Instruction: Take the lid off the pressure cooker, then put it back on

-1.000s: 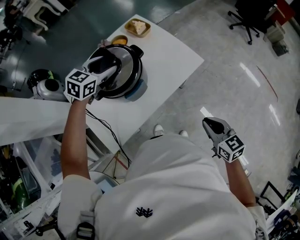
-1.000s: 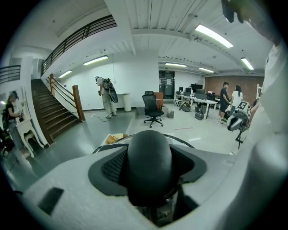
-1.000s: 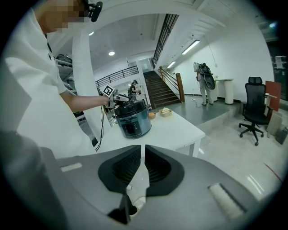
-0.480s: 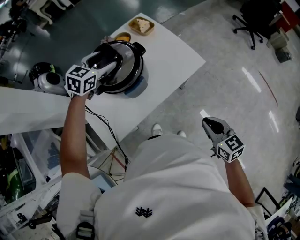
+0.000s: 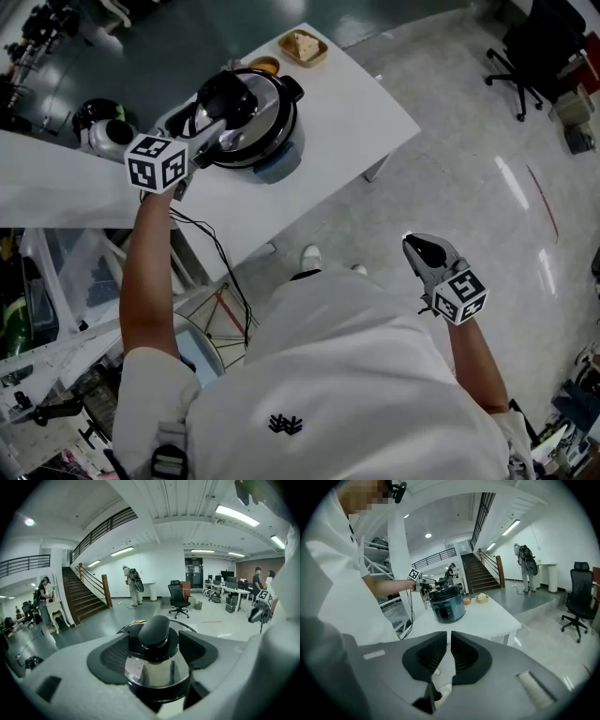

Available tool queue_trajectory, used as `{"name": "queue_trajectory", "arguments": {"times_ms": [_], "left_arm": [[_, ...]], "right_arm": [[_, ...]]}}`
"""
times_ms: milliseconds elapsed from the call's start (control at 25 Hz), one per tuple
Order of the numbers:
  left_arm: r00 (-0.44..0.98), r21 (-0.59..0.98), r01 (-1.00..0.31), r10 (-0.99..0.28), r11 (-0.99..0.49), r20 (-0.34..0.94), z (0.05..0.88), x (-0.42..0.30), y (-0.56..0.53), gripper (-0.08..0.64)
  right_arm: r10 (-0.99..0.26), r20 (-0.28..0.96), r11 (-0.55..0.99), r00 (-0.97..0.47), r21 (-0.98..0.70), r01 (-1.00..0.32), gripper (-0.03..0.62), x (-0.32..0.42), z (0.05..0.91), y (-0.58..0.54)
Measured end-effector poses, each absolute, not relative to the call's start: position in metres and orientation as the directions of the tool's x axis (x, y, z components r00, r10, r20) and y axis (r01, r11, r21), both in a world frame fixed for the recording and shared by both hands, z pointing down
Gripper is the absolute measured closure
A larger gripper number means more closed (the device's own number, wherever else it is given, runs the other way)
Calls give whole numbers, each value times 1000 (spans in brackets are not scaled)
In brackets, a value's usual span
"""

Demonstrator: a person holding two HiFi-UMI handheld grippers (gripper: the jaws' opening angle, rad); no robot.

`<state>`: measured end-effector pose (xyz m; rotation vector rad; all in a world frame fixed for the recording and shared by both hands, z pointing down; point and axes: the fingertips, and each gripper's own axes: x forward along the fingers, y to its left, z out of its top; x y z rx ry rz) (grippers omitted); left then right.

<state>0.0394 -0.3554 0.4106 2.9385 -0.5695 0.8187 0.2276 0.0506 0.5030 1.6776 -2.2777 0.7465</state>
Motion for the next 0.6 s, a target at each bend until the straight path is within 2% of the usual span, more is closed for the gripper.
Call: {"name": "queue_trajectory", "arguments": {"times_ms": [600], "left_arm": [[790, 44, -482, -412, -875, 454, 414, 7, -246, 281]], "right_arm": [[-765, 420, 403, -488, -278, -872, 553, 221, 506, 56]]}}
